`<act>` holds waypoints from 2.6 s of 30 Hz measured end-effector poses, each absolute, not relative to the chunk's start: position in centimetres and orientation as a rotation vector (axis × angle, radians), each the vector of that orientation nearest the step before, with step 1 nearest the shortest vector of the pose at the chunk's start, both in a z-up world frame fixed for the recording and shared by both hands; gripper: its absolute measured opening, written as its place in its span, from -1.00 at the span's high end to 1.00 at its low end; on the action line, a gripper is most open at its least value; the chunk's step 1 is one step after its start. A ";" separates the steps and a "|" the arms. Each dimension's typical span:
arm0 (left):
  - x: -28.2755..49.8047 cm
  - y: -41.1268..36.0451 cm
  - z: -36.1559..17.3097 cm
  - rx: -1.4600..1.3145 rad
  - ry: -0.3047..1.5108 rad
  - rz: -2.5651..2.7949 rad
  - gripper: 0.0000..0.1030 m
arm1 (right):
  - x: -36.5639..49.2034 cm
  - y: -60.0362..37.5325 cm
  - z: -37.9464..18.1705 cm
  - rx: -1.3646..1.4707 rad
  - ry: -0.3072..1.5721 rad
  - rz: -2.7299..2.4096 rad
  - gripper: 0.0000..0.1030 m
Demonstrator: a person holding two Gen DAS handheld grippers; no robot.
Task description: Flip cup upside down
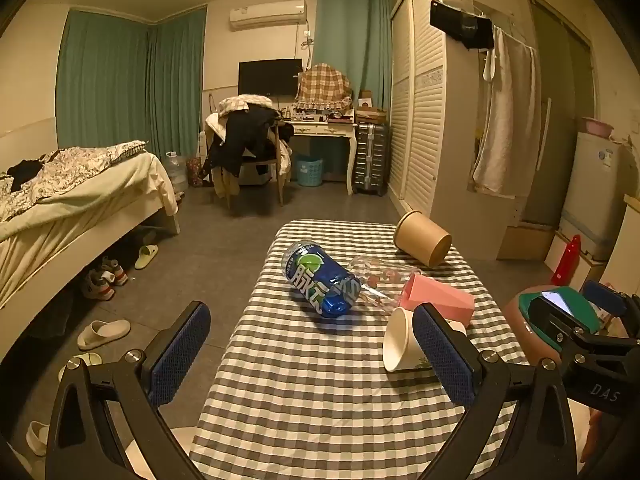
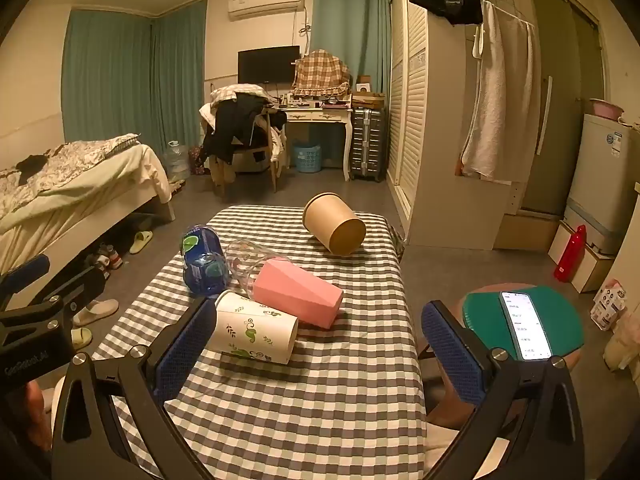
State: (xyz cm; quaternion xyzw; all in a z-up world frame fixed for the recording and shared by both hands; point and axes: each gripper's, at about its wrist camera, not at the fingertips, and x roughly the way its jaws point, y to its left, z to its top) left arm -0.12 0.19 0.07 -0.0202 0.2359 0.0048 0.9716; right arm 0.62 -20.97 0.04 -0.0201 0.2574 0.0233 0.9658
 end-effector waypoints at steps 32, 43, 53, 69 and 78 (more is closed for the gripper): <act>-0.2 0.5 0.3 -0.043 0.479 0.015 -1.00 | 0.5 -20.7 0.0 -0.018 0.526 0.053 -0.99; -0.2 0.4 0.2 -0.042 0.480 0.016 -1.00 | 0.6 -20.7 0.0 -0.018 0.527 0.053 -0.99; -0.1 0.5 0.0 -0.042 0.482 0.015 -1.00 | 0.6 -20.7 0.0 -0.018 0.528 0.054 -0.99; -0.2 0.4 0.0 -0.043 0.485 0.016 -1.00 | 0.4 -19.5 -0.3 -0.018 0.530 0.052 -0.99; -0.3 0.3 -0.5 -0.042 0.489 0.016 -1.00 | 0.3 -19.4 -0.6 -0.018 0.533 0.053 -0.99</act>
